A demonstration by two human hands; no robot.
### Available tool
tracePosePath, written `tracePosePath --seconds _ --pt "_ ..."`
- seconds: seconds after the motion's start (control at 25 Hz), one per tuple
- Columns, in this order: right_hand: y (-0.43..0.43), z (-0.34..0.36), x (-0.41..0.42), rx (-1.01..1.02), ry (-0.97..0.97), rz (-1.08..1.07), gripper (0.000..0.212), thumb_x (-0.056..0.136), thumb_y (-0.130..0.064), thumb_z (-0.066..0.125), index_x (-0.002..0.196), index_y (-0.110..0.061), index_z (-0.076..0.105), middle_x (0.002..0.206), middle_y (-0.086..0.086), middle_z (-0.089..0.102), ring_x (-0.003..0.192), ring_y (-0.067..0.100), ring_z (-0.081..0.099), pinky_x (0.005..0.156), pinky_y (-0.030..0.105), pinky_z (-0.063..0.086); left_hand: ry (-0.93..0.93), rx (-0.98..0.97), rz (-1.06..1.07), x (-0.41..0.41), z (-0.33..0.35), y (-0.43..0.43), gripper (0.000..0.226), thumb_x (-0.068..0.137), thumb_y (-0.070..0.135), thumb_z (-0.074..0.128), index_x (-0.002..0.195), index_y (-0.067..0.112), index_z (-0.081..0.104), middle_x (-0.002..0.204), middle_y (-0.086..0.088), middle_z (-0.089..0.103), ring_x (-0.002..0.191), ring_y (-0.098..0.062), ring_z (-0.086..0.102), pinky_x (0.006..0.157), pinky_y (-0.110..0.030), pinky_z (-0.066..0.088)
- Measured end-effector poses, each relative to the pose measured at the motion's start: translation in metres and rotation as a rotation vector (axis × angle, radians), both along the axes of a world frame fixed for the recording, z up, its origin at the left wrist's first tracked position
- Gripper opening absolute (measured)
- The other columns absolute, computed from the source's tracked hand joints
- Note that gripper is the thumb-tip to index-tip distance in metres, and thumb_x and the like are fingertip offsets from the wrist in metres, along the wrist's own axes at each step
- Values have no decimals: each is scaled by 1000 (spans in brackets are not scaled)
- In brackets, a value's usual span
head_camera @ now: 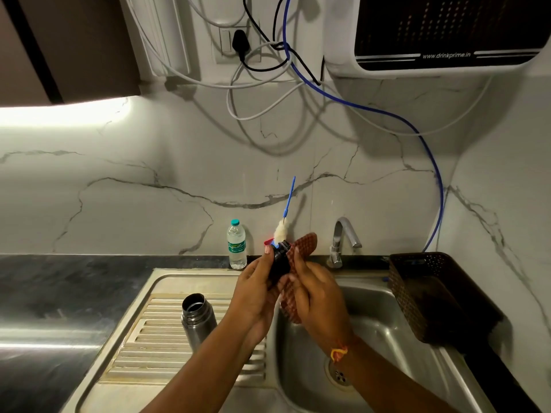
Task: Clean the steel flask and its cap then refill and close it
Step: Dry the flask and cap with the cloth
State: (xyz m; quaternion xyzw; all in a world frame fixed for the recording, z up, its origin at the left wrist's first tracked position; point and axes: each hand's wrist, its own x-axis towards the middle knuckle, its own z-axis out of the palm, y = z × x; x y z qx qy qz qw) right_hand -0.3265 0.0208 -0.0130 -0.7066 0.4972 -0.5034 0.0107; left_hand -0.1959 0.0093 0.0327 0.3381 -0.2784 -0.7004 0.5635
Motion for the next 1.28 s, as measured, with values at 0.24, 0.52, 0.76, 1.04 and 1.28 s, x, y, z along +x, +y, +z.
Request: tracePosePath --seconds 0.24,0.52,0.76,1.04,1.28 --pt "-1 24 -10 533 -627 272 36 103 -27 46 135 -37 55 127 -9 61 115 11 59 97 41 53 -54 -102 -192 18 -2 -6 34 94 22 60 122 5 70 123 -17 71 107 -22 71 84 -28 61" --pt "-19 62 -48 817 -140 326 30 102 -26 48 124 -37 64 122 -4 67 111 18 62 101 41 49 -374 -256 -422 44 -6 -15 41 94 21 60 133 8 61 127 -15 69 121 -29 66 102 -44 55" --pt "-12 72 -37 432 441 120 39 103 -23 45 142 -28 49 128 -5 59 107 3 49 93 19 38 -601 -363 -308 37 -9 -20 32 97 18 63 129 14 62 116 -6 75 111 -21 71 92 -34 59" --pt "0 33 -12 329 479 -14 58 101 -21 50 154 -20 27 127 2 56 111 17 54 97 33 49 -461 -233 -140 26 -15 -23 29 98 21 62 123 8 65 107 -9 77 105 -23 73 90 -34 61" --pt "4 8 -9 234 599 -200 69 88 -23 68 149 -15 38 113 3 64 93 19 61 78 33 56 -367 -138 -148 12 -29 -17 32 97 23 63 126 8 63 111 -9 76 109 -24 72 100 -44 56"
